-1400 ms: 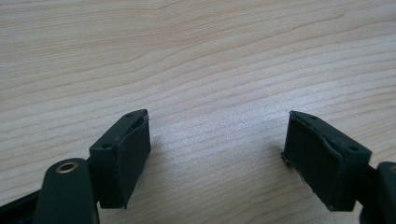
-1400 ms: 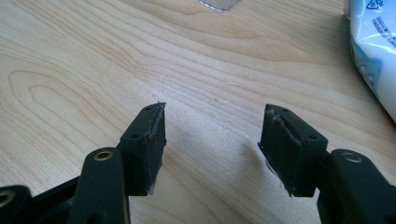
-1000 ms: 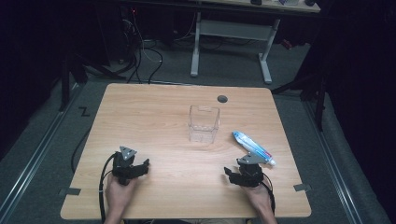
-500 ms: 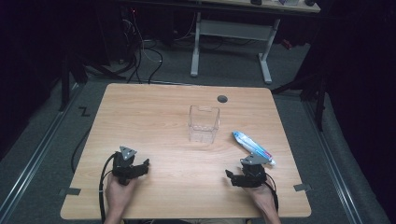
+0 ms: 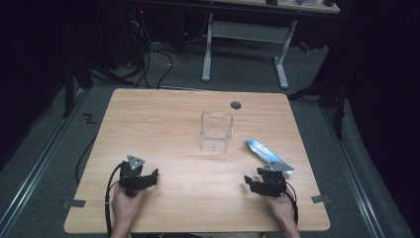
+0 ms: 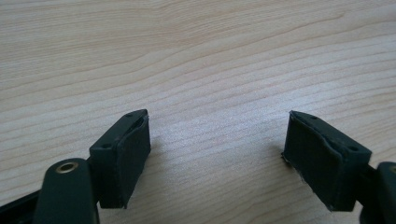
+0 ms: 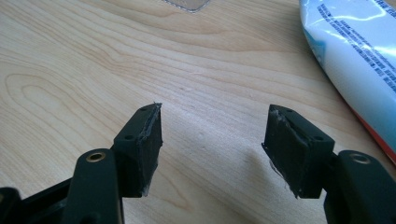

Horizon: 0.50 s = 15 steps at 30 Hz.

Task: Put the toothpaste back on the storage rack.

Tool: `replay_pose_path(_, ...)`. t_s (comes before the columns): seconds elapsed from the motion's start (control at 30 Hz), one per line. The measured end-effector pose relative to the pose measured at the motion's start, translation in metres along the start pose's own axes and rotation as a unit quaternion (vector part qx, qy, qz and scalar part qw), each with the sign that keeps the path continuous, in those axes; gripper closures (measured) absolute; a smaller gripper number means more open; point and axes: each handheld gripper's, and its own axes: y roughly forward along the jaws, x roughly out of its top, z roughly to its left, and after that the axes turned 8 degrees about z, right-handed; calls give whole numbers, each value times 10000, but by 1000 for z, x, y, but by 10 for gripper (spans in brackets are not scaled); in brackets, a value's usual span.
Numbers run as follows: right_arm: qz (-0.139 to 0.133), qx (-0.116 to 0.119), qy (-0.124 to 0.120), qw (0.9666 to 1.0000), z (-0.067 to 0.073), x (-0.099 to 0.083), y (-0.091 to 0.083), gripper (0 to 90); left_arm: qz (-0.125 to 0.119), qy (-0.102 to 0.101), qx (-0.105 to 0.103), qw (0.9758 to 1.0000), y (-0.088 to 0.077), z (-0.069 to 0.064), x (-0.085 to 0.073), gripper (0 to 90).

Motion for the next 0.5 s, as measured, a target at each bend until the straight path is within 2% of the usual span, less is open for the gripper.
replay_pose_path(0.3, -31, -22, 28, 10000, 0, 3, 1, 369, 0, 0, -1, 10000, 0, 0, 0, 230)
replay_pose_path(0.37, -74, -95, 72, 9999, -5, 6, -1, 367, 1, 0, 0, 10000, 0, 0, 0, 230)
replay_pose_path(0.5, -185, -93, 170, 9996, -13, 11, -7, 355, 0, 0, 0, 10000, 0, 0, 0, 230)
